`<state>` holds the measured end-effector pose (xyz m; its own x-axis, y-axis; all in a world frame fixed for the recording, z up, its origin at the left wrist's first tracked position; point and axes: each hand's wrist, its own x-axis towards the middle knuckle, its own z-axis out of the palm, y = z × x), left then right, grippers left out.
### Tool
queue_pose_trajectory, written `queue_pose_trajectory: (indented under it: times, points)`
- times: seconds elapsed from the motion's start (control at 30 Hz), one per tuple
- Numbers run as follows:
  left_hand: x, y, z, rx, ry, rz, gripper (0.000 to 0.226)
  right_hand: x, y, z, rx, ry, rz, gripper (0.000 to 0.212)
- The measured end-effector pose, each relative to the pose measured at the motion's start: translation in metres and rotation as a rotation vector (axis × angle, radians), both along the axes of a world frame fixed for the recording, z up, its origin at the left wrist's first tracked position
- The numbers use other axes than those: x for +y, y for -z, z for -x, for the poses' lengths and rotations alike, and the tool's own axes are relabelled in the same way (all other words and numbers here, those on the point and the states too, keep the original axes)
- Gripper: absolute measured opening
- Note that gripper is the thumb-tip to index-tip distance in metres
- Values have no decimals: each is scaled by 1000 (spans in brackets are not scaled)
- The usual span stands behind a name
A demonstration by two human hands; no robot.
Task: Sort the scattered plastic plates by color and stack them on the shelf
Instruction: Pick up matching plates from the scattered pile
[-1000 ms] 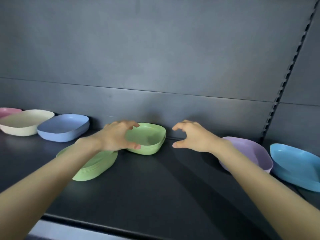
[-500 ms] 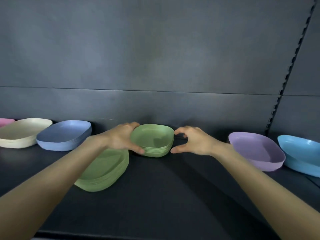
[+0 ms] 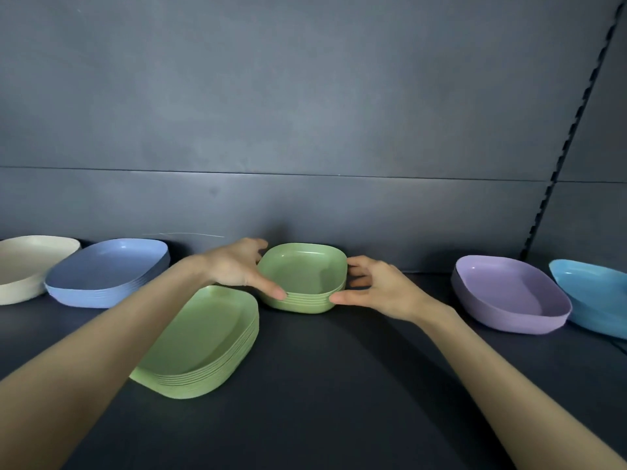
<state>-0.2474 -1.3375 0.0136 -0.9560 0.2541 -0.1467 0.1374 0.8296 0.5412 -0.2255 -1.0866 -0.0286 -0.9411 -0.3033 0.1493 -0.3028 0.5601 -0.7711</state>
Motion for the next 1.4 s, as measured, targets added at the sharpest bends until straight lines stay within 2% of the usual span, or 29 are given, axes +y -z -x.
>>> queue_pose_trajectory:
  times: [0.13,0.17,0.23,0.3,0.47,0.6,0.73,0.9,1.23,1.33,1.4]
  points:
    - [0,2,1,-30,-13,-40,112,-1,4,0,-5,-2,58,62]
    - [0,3,1,-34,-11,-59,100,-2,5,0,-9,-4,79,62]
    - [0,6,-3,-25,15,-107,56,-2,6,-1,-21,-11,107,63]
    - [-2,10,-5,-12,30,-154,43,-2,8,-1,-28,-16,121,66]
    - [-6,15,-9,-10,27,-211,71,-1,9,-1,-43,-36,145,71]
    - [-6,16,-19,-19,2,-228,56,-2,10,-1,-60,-60,180,69]
    - [-12,15,-33,-15,-22,-222,65,-9,10,-2,-78,-95,193,70]
    - [-25,9,-42,8,-57,-227,46,-27,6,-1,-99,-130,201,66]
    - [-81,-12,-13,-71,-21,-213,54,-82,-11,18,-102,-139,219,50]
    - [-105,-12,-4,-101,29,-191,54,-102,-9,25,-111,-120,203,51]
    - [-118,-9,0,-108,48,-171,62,-113,-8,27,-122,-109,187,56]
